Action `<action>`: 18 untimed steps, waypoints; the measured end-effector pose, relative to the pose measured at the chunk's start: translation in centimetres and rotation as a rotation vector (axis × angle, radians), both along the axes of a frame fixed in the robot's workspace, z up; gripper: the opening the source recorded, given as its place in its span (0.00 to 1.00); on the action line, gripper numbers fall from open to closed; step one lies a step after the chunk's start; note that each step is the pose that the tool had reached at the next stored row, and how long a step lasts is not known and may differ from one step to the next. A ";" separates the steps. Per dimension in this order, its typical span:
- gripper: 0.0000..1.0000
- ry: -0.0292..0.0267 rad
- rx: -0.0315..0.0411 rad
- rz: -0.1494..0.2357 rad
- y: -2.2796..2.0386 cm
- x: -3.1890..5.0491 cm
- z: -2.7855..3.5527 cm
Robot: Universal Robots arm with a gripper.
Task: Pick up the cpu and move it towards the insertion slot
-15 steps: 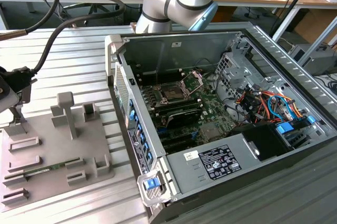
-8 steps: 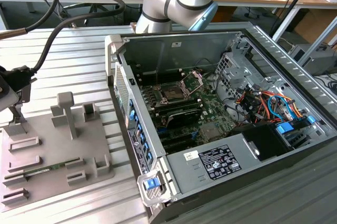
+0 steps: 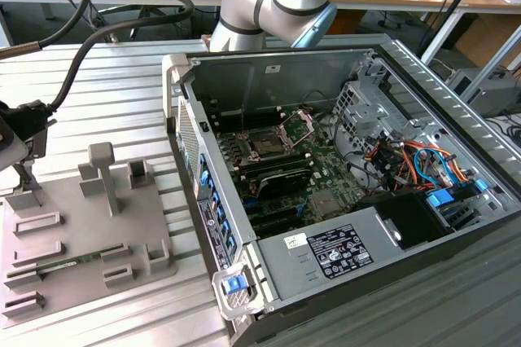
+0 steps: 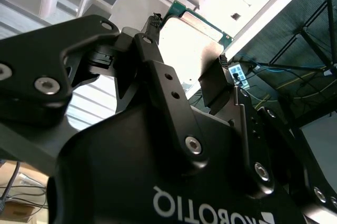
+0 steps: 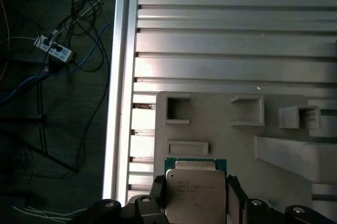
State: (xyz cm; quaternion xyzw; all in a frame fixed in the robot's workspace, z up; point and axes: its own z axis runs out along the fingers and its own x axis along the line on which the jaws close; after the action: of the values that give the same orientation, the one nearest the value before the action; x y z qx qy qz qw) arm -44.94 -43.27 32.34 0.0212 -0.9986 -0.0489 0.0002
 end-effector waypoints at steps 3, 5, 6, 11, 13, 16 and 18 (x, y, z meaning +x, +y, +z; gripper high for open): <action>0.55 0.0000 0.0009 0.000 0.00 0.00 0.08; 0.55 0.0000 0.0014 0.000 0.00 0.00 0.14; 0.55 0.0000 0.0016 0.000 0.00 0.00 0.15; 0.55 0.0000 0.0030 0.000 0.00 0.00 0.26; 0.55 0.0000 0.0035 0.000 0.00 0.00 0.30; 0.55 0.0000 0.0042 0.000 0.00 0.00 0.36; 0.55 0.0001 0.0047 0.000 0.00 0.00 0.41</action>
State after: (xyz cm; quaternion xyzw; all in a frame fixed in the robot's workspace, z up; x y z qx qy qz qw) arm -44.94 -43.27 32.75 0.0211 -0.9985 -0.0512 0.0002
